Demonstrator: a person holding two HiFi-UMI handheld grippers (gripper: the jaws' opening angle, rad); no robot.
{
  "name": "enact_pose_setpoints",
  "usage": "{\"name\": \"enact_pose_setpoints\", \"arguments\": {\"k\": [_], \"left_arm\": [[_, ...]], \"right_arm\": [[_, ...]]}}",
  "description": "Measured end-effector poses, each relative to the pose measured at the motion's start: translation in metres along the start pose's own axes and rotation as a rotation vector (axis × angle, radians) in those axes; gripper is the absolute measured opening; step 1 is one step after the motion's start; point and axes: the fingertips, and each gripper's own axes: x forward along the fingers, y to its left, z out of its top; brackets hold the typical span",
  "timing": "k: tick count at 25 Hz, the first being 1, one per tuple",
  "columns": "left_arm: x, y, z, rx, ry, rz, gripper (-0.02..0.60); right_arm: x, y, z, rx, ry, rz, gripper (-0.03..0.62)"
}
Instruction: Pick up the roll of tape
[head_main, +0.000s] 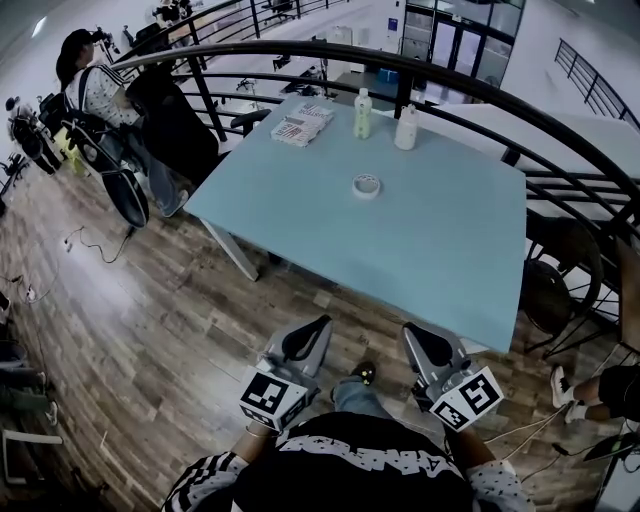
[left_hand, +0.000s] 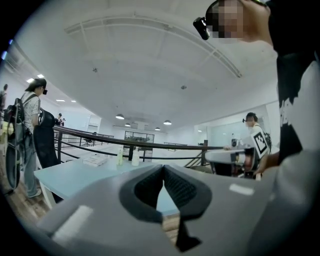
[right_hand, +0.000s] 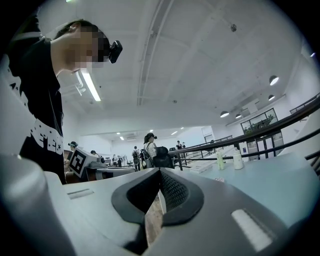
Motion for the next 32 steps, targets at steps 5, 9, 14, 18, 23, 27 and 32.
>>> {"name": "enact_pose_setpoints", "arguments": {"k": [5,9,14,18,23,27,32], "left_arm": [[0.015,0.012,0.005,0.008,0.003,0.008,0.000],[0.036,0.020,0.011,0.014,0.006,0.004,0.000],[0.059,0.026,0.014,0.016,0.011,-0.009,0.000],[0.075,0.040,0.016,0.017,0.014,0.007,0.000],[0.090,0.058,0.020,0.024,0.004,0.018,0.000],[0.103,0.072,0.015,0.013,0.006,0.029,0.000],[0.109,0.091,0.014,0.003,0.000,0.052,0.000]], "right_arm": [[0.012,-0.014,0.003,0.003,-0.004,0.005,-0.003],[0.022,-0.035,0.006,0.011,-0.006,-0.005,-0.002],[0.039,-0.057,0.008,0.018,-0.010,-0.004,-0.002],[0.055,-0.072,0.011,0.017,-0.011,0.013,-0.002],[0.074,-0.087,0.012,0.012,-0.012,0.021,-0.002],[0.085,-0.098,0.008,0.012,-0.002,0.026,-0.003],[0.101,-0.110,0.008,0.006,0.006,0.024,-0.003]]}}
